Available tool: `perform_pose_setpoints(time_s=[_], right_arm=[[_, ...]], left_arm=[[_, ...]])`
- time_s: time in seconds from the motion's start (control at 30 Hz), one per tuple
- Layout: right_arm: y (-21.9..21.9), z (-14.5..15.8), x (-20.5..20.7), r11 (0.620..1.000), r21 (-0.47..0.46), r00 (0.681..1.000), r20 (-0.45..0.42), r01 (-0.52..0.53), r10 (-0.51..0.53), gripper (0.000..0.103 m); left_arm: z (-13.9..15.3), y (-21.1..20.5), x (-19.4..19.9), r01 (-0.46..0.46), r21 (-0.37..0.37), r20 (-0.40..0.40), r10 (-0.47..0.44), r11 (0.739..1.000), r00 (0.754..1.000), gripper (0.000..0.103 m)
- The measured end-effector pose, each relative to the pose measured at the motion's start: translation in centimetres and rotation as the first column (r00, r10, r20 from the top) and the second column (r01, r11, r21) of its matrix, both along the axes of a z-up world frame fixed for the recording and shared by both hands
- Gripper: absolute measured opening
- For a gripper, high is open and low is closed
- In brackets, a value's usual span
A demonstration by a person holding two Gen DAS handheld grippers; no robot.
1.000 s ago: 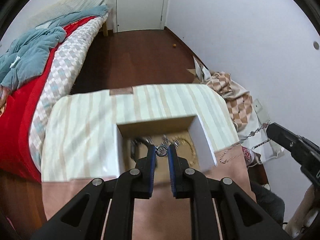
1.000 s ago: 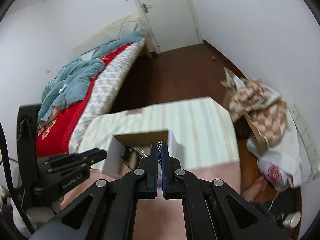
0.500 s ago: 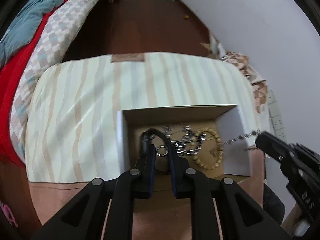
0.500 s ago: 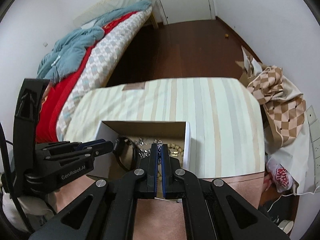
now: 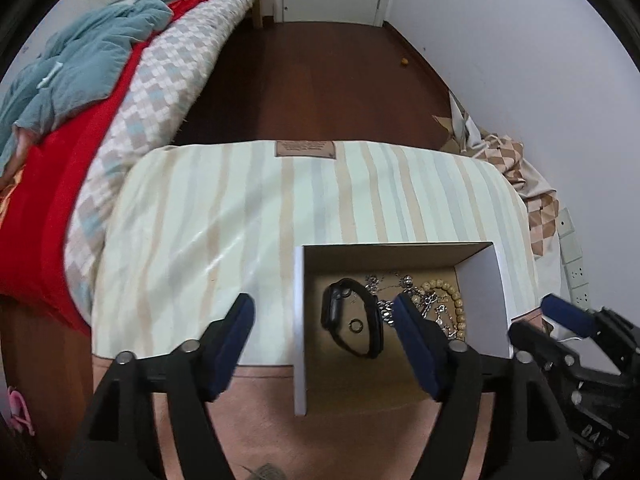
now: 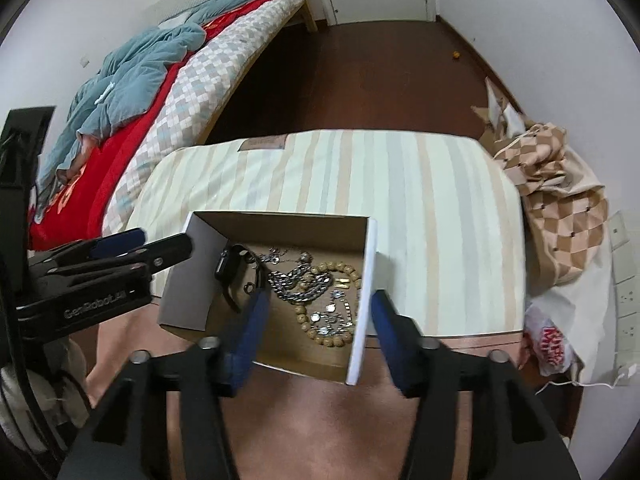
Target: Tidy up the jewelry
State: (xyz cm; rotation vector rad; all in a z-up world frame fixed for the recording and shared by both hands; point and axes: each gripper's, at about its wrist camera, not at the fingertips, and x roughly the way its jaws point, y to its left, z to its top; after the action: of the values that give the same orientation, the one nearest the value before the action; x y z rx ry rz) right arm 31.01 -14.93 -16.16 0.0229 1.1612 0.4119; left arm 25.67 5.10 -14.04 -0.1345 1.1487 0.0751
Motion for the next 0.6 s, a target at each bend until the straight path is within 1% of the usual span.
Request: perform_pose_setpoints(time_s=[0.03, 0.07, 0.1, 0.13, 0.2, 0.27, 0.33, 0.5, 0.6], right_arm=[[0.0, 0.2, -0.2, 1.000, -0.021, 1.000, 0.009, 0.008, -0.008, 0.059], [0.0, 0.2, -0.3, 0.999, -0.039, 1.000, 0.012, 0.015, -0.014, 0.062], [-0.1, 0.2, -0.5, 0.998, -0.059, 1.000, 0.010, 0.026, -0.026, 0.072], [-0.2, 0.1, -0.6, 0.997, -0.066, 1.000, 0.007, 0.031, -0.030, 0.086], [-0.4, -0.4, -1.0, 0.993, -0.103, 0.998, 0.002, 0.057, -0.057, 0.094], [-0.6, -0.7, -1.5, 0.987, -0.139, 0.997, 0.002, 0.078, -0.078, 0.095], [-0.9, -1.0, -1.9, 0.983, -0.158, 0.995, 0.001, 0.095, -0.097, 0.103], [-1.5, -0.2, -3.5, 0.976, -0.174, 0.992, 0.025, 0.129, -0.127, 0.103], [-1.8, 1.4, -5.2, 0.973, -0.178, 0.989, 0.053, 0.144, -0.137, 0.103]], left_arm=[[0.2, 0.0, -0.3, -0.005, 0.012, 0.007, 0.005, 1.000, 1.000, 0.093], [0.4, 0.0, -0.8, -0.009, 0.027, 0.018, 0.008, 1.000, 1.000, 0.096], [0.5, -0.1, -1.3, -0.016, 0.047, 0.026, 0.014, 0.999, 1.000, 0.098], [0.4, -0.1, -1.6, -0.023, 0.065, 0.029, 0.021, 0.998, 0.999, 0.099], [0.3, -0.2, -2.6, -0.035, 0.092, 0.033, 0.032, 0.995, 0.999, 0.101], [0.1, -0.2, -3.4, -0.046, 0.105, 0.030, 0.043, 0.993, 0.999, 0.101], [0.0, -0.4, -4.2, -0.053, 0.127, 0.030, 0.049, 0.991, 0.998, 0.101], [1.4, -0.9, -6.6, -0.065, 0.145, 0.057, 0.057, 0.987, 0.997, 0.101], [2.9, -1.4, -8.2, -0.067, 0.145, 0.076, 0.056, 0.987, 0.996, 0.101]])
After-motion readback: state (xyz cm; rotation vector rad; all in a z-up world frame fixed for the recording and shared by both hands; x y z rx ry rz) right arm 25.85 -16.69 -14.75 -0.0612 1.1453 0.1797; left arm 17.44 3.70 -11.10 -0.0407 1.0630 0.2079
